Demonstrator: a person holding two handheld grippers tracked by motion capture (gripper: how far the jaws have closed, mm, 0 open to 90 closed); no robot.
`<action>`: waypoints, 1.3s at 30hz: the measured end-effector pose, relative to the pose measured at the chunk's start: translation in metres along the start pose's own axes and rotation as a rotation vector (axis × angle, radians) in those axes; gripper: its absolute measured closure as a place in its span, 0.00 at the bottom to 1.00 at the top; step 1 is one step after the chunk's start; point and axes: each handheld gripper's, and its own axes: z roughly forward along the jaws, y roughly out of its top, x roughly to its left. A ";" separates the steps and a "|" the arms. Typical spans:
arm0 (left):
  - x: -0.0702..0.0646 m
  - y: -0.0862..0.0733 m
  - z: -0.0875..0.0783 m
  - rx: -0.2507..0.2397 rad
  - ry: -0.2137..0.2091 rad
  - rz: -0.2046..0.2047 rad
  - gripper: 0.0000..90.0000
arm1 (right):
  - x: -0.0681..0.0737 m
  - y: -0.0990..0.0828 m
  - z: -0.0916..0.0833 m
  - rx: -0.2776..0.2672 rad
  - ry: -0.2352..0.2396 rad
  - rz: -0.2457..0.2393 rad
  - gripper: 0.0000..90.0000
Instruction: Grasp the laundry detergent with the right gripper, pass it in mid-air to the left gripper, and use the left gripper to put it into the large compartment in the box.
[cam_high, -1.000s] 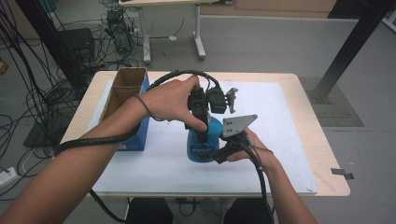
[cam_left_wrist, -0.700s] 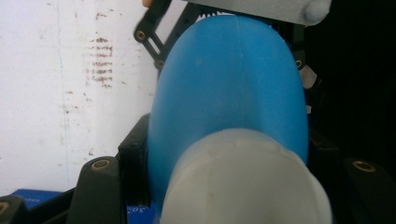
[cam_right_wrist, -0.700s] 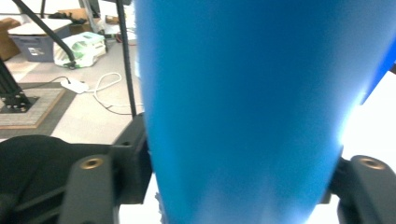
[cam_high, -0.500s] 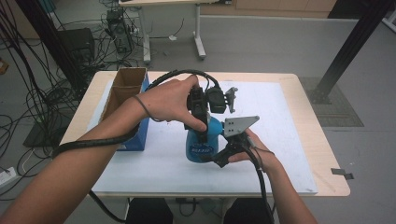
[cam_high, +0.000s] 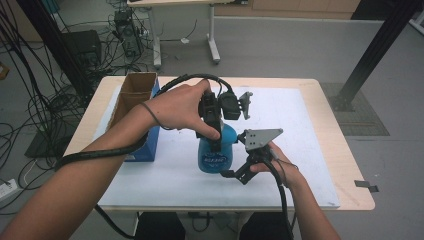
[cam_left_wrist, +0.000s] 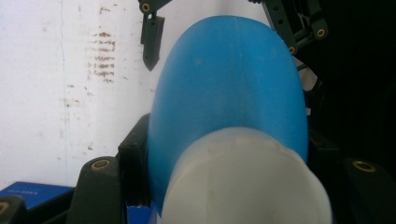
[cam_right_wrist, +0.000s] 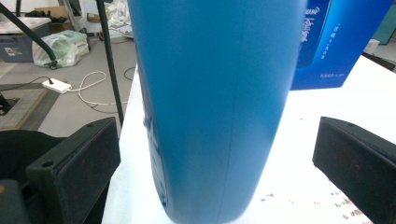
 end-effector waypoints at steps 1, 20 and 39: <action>0.000 0.000 0.000 0.000 0.001 -0.004 0.42 | 0.000 0.000 -0.001 0.003 0.000 0.003 0.02; 0.008 -0.015 -0.003 -0.020 0.000 -0.128 0.41 | 0.003 -0.021 -0.028 0.006 -0.050 0.052 0.04; 0.015 -0.043 -0.026 -0.081 0.017 -0.413 0.41 | 0.021 -0.054 -0.044 -0.014 -0.167 0.100 0.03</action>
